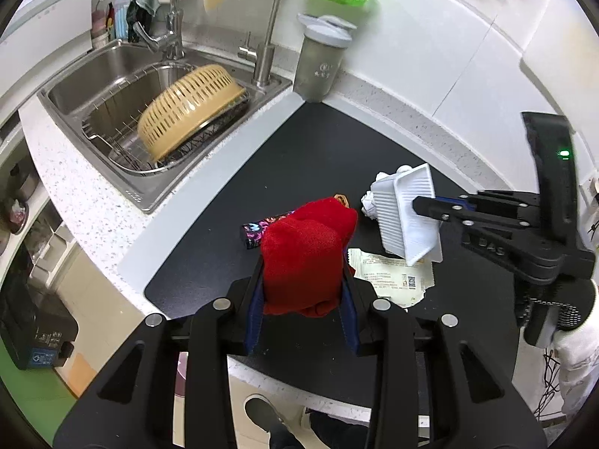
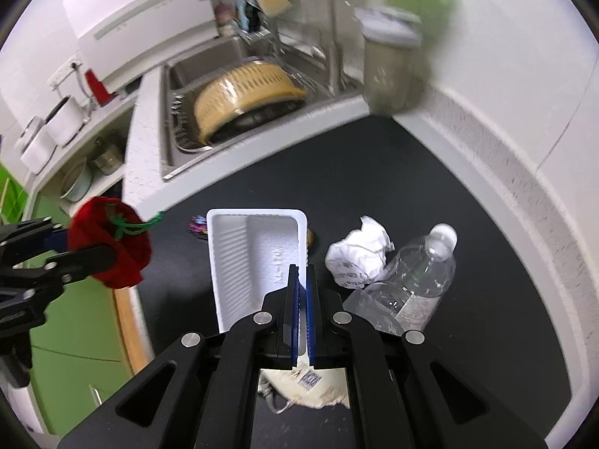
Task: Collect trash
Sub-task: 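Grasp the white plastic tray with the right tool and lift it, then carry both items to the pink bin and release them inside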
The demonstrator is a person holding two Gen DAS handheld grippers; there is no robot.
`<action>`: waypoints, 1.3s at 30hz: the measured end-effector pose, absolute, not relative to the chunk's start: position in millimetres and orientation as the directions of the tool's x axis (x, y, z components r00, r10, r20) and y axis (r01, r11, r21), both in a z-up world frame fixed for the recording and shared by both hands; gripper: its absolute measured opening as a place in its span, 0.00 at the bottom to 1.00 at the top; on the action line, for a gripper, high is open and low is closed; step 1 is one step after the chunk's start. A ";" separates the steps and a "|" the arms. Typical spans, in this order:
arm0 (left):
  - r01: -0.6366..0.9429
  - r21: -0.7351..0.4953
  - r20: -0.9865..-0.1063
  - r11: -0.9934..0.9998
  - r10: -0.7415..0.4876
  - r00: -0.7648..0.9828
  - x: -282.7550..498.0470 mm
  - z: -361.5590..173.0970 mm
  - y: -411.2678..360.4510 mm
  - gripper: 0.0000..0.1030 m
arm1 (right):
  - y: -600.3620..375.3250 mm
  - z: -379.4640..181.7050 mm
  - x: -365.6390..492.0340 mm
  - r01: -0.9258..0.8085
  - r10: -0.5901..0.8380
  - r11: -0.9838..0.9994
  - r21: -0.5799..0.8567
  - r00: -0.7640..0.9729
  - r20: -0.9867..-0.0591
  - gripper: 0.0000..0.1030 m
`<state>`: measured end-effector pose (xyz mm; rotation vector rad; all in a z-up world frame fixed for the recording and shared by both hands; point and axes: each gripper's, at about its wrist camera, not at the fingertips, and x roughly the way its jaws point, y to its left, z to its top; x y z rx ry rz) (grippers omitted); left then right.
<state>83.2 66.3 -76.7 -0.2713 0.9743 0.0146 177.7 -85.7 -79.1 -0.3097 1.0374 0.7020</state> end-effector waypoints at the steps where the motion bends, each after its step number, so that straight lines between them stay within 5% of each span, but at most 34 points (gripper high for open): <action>1: -0.137 -0.219 -0.816 0.966 -0.104 0.568 79.3 -73.9 67.9 0.34 | -83.5 -69.5 170.6 -0.676 0.397 0.732 0.086 0.321 -0.860 0.03; 10: -0.254 -0.184 -0.813 0.950 -0.002 0.582 3.9 -66.5 104.7 0.34 | -24.0 -44.9 105.9 -0.804 0.502 0.586 0.104 0.259 -0.825 0.03; 22: -0.505 -0.189 -0.870 0.842 0.096 0.484 -118.4 -147.7 191.1 0.34 | 105.7 -126.0 26.2 -0.899 0.474 0.413 0.146 0.076 -0.877 0.03; 39: -0.651 -0.220 -0.954 0.726 -0.020 0.300 -158.1 -508.8 281.3 0.33 | 188.4 -414.1 -19.7 -0.929 0.289 0.348 0.125 -0.020 -0.957 0.03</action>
